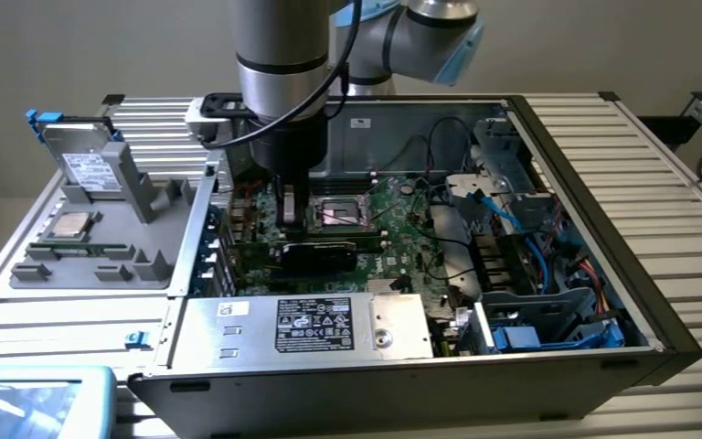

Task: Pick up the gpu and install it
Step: 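Press down on the gpu until it lock into place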

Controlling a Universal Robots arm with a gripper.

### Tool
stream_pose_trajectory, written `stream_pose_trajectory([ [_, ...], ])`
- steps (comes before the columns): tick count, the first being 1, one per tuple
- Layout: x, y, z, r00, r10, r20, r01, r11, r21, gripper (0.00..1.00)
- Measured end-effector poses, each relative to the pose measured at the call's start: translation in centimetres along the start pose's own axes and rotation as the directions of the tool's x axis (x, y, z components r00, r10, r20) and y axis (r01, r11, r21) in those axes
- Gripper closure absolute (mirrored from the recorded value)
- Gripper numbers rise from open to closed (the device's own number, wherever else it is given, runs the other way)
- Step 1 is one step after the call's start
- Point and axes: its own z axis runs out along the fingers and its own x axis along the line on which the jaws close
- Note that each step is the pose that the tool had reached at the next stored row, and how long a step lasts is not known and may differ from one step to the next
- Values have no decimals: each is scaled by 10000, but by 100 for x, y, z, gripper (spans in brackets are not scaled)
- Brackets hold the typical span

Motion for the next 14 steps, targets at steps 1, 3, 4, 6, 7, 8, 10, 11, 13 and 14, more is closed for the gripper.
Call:
stream_pose_trajectory([
  [1,-6,12,9,10000,16,1,-16,10000,10,88],
  [3,-15,29,23,10000,46,1,-46,10000,20,88],
  [4,-15,30,34,10000,58,2,-58,10000,27,88],
  [6,-16,32,64,10000,87,0,-87,10000,45,88],
  [7,-16,32,77,10000,99,-9,-99,9999,46,88],
  [8,-16,32,93,9999,109,-12,-109,9999,50,88],
  [10,-18,35,130,9999,131,-7,-131,9999,52,88],
  [11,-19,36,136,9999,143,-3,-143,9999,51,88],
  [13,-22,36,96,9998,194,26,-195,9998,57,88],
  [14,-20,34,47,9998,220,17,-220,9997,58,88],
])
